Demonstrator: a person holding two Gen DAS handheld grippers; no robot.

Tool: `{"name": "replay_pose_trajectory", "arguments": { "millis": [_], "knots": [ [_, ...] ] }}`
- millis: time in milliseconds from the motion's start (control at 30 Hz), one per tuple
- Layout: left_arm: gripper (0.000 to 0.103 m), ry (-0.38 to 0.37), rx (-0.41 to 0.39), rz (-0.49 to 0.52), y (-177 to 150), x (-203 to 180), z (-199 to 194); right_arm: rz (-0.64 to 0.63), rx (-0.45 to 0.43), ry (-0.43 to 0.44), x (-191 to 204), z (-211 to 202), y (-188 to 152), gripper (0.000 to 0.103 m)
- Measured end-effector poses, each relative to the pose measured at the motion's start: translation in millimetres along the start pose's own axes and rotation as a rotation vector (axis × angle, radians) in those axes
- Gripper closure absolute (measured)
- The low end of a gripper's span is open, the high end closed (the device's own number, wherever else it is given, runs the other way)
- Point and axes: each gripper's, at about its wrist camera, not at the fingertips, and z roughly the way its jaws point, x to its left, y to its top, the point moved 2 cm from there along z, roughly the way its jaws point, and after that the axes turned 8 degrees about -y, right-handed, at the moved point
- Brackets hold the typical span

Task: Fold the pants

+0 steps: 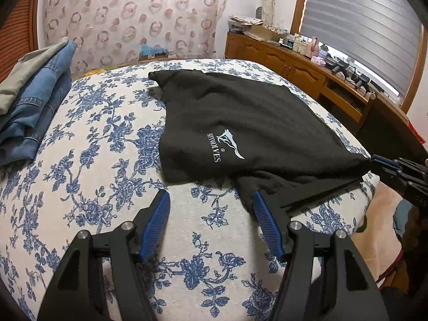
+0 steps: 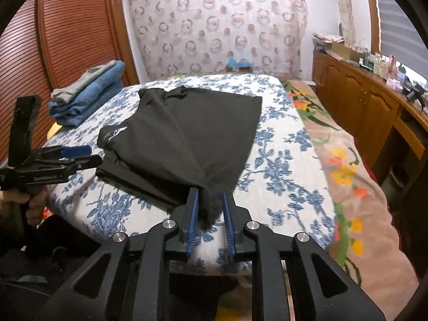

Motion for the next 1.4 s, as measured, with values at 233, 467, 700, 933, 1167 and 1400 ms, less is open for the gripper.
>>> {"name": "replay_pose_trajectory", "arguments": {
  "millis": [233,467,700,933,1167,1400],
  "knots": [
    [0.039,0.028,-0.045,-0.005,5.5,6.9,-15.9,-0.012,-0.036,-0.023,-4.7,-9.9,13.8,0.079],
    [0.039,0.088,-0.088,-0.023,7.0,32.8,-34.1,-0.048,-0.075,0.057,22.3,9.0,42.8,0.07],
    [0.039,0.146,-0.109,-0.045,3.1,56.8,-47.2,-0.103,-0.055,0.167,71.4,44.9,70.7,0.064],
    [0.039,0.18,-0.13,-0.07,0.0,73.7,-58.9,-0.166,-0.021,0.23,110.0,67.8,86.3,0.06],
    [0.039,0.204,-0.146,-0.068,-0.6,79.6,-66.8,-0.244,0.015,0.258,141.4,86.3,92.7,0.057],
    [0.039,0.223,-0.146,-0.068,-2.9,83.2,-67.7,-0.321,0.056,0.277,169.3,102.3,91.0,0.056]
  ]
}}
